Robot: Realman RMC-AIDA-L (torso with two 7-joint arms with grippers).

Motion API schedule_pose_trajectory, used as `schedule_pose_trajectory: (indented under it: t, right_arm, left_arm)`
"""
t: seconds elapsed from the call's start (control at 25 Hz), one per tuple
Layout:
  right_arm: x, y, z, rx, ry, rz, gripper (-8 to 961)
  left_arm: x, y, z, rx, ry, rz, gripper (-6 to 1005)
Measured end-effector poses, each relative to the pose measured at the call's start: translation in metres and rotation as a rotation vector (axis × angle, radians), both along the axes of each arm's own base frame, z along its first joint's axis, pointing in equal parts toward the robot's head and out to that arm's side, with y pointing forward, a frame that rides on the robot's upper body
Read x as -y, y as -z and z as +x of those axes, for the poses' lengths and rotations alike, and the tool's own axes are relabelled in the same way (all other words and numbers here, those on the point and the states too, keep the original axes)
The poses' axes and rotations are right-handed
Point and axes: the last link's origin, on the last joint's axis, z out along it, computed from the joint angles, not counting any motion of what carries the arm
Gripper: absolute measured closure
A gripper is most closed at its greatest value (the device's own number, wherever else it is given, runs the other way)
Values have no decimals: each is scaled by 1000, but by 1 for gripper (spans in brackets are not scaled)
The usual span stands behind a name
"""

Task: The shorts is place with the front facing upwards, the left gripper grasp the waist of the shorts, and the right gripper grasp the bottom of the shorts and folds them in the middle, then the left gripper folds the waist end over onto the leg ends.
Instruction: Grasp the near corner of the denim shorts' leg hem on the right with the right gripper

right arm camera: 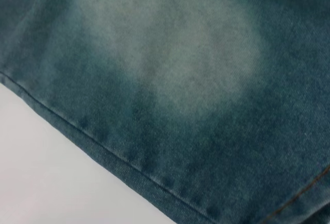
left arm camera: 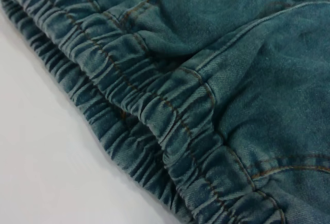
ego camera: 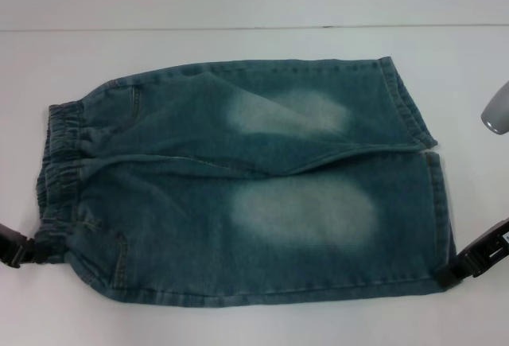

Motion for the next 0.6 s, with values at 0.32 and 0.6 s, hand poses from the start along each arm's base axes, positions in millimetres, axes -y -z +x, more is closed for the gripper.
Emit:
schedule_pose_trajectory:
  t: [0.32, 0.6]
  right_arm:
    - [-1, 4, 1, 5, -4, 0, 732]
    - [-2, 2, 4, 18, -17, 16, 899]
  left_arm:
    - [0, 0, 0, -1, -1, 0, 925]
    - [-1, -1, 1, 3, -12, 4, 926]
